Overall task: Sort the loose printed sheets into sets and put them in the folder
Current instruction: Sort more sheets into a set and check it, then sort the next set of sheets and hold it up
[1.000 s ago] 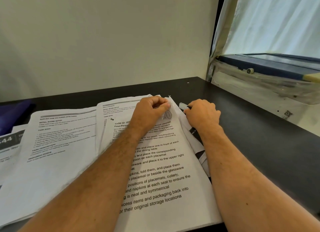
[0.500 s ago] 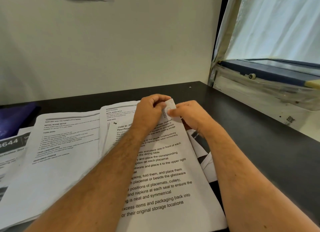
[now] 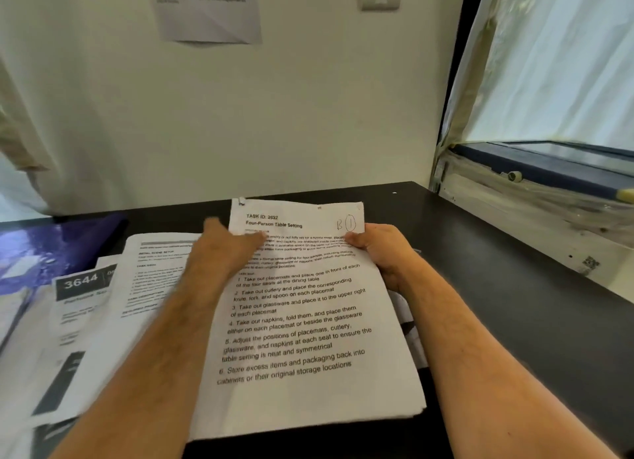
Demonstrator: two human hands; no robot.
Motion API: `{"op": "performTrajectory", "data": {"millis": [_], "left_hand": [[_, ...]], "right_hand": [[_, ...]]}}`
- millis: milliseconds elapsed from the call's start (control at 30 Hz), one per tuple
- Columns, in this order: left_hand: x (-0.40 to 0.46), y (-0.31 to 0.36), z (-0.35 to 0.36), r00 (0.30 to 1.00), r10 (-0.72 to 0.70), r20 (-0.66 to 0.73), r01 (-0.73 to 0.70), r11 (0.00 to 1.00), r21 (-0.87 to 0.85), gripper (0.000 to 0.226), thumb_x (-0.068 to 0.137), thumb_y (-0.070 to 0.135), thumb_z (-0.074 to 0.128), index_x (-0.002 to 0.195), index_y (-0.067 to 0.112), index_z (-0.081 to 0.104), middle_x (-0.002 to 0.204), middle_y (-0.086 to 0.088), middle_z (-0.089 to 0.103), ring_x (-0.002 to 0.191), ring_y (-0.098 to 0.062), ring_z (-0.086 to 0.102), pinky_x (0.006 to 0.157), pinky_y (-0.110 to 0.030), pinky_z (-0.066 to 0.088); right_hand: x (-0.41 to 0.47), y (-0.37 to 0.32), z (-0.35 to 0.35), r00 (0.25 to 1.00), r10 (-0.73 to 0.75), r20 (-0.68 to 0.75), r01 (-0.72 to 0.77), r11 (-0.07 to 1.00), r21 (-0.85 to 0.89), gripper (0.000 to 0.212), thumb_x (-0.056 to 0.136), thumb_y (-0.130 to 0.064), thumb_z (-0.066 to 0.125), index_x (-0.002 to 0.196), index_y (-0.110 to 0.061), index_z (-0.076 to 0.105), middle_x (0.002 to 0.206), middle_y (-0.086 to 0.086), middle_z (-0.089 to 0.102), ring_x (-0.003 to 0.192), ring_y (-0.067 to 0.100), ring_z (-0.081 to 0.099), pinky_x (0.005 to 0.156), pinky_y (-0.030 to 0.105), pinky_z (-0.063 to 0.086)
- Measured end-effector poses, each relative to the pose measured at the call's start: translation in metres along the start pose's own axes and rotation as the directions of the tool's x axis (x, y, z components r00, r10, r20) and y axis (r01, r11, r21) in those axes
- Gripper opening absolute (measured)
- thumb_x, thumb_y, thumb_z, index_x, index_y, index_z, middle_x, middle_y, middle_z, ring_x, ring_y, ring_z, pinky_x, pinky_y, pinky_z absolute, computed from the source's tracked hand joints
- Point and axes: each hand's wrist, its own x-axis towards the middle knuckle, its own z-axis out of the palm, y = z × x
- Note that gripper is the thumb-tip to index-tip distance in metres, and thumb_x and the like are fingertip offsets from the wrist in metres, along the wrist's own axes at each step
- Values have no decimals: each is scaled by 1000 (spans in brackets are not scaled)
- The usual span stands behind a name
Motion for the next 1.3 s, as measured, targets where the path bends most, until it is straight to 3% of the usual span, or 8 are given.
{"op": "performTrajectory", "data": {"millis": [100,200,333,500,800,1033,1133,1300], "left_hand": [[-15,-14,-22,978,-131,162,152,981,-123,32,90,35,71,111,12,63,95,-9,73,85,-29,70,85,-48,55],[-23,-20,-42,984,-94,154,108,991,-80,13,94,27,67,92,16,61,91,-8,71,82,-26,70,78,-44,58],[-23,-33,-79,988,-111,106,129,974,-187,13,96,22,65,100,10,67,94,-11,76,84,-29,74,84,-50,59],[-20,-66,-152,990,-127,-61,111,971,-212,26,94,22,68,100,-3,62,95,-11,73,87,-28,71,84,-45,58],[-41,-156,-299,942,-239,-237,213,969,-128,23,93,19,69,110,4,64,99,-14,75,88,-32,74,87,-47,59],[-51,-212,-331,886,-242,-396,310,943,118,15,94,16,55,102,7,64,90,-7,72,72,-19,68,56,-27,51],[-50,-228,-330,875,-226,-428,321,932,166,17,92,16,51,100,14,66,86,-5,71,73,-19,68,64,-32,56],[-42,-253,-324,862,-174,-477,313,922,230,21,92,18,54,108,14,68,76,5,58,65,-8,53,50,-22,35]], "right_hand": [[-6,-3,10,1000,-7,-2,7,1000,-8,8,98,-8,58,97,-14,63,99,13,75,78,29,76,56,37,62],[-15,-3,19,1000,-4,-2,4,1000,-21,4,99,-15,59,101,-14,63,96,13,75,72,27,76,58,37,62],[-33,4,42,995,7,102,-12,999,50,22,99,-24,58,116,-10,61,99,11,77,89,30,75,86,50,59],[-57,7,91,936,1,352,58,986,-157,26,102,-12,49,122,-13,65,106,7,76,93,30,75,77,42,59],[-105,3,252,868,-31,495,149,968,-201,16,99,-2,54,102,-7,69,90,4,78,79,23,76,59,31,61],[-125,39,359,878,8,478,115,967,-228,10,91,9,57,94,14,65,93,24,73,72,30,74,58,39,63],[-126,62,372,892,-69,447,224,926,-304,12,91,-2,60,85,-1,71,91,14,76,71,28,75,69,48,63],[-131,79,368,884,-265,386,421,810,-408,13,96,-15,61,104,-25,65,73,4,73,48,18,68,46,32,58]]}}
